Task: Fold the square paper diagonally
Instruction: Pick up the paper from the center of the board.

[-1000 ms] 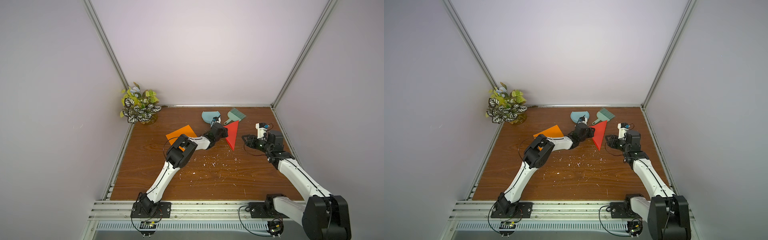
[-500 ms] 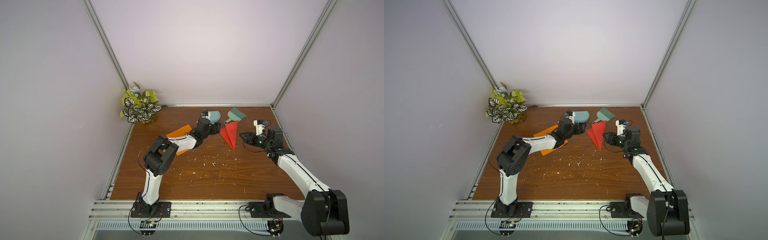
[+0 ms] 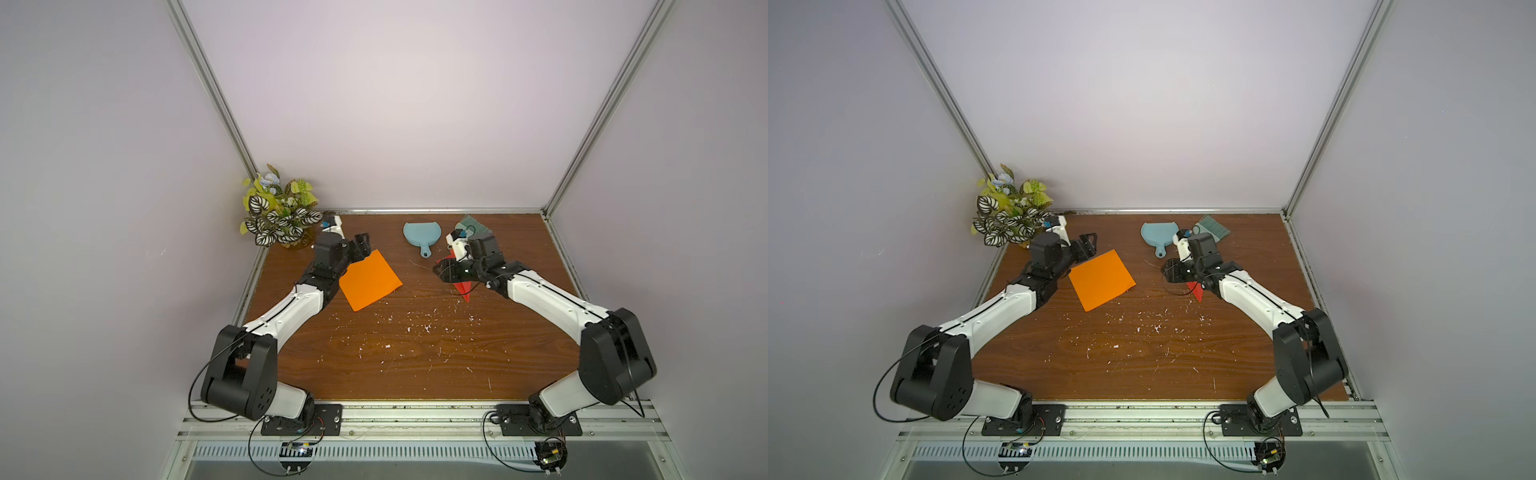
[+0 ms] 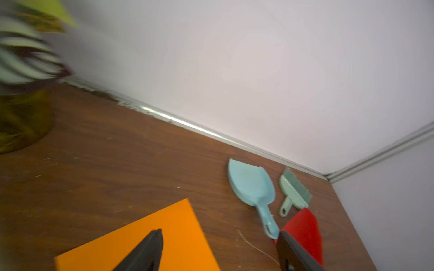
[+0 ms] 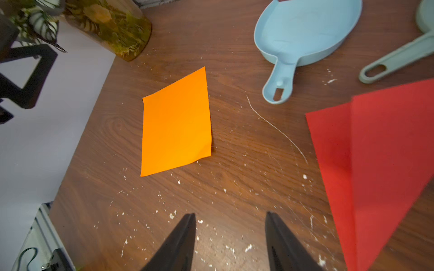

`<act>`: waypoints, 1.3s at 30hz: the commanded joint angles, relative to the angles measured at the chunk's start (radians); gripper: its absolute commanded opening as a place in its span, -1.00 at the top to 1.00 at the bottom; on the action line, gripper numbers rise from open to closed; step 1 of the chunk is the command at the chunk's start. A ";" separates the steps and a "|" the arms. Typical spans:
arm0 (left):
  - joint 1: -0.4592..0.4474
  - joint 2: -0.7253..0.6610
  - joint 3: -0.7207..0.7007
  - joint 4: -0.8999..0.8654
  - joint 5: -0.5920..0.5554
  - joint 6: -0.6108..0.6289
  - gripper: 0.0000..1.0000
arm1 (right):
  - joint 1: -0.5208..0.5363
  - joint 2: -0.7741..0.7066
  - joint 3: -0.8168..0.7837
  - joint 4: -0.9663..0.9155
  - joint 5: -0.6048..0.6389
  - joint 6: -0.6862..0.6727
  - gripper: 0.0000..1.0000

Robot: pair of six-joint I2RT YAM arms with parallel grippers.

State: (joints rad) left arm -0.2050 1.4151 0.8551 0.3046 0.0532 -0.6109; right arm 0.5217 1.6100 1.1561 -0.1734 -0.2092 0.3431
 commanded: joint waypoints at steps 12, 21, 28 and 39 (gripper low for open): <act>0.257 0.151 -0.001 -0.154 0.156 0.037 -0.60 | 0.124 0.332 0.249 0.015 -0.008 0.057 -0.24; 0.260 0.318 0.067 -0.136 0.200 0.025 -0.57 | 0.120 0.372 0.065 0.306 -0.103 0.347 -0.25; 0.260 0.328 0.036 -0.098 0.209 0.014 -0.56 | 0.121 0.424 0.022 0.465 -0.103 0.504 -0.25; 0.260 0.289 0.016 -0.102 0.193 0.017 -0.56 | 0.121 0.485 -0.042 0.646 -0.155 0.680 -0.21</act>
State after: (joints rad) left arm 0.0414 1.7378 0.8803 0.1982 0.2501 -0.5953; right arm 0.6411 2.0693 1.1393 0.4519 -0.3485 0.9516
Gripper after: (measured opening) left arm 0.781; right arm 0.604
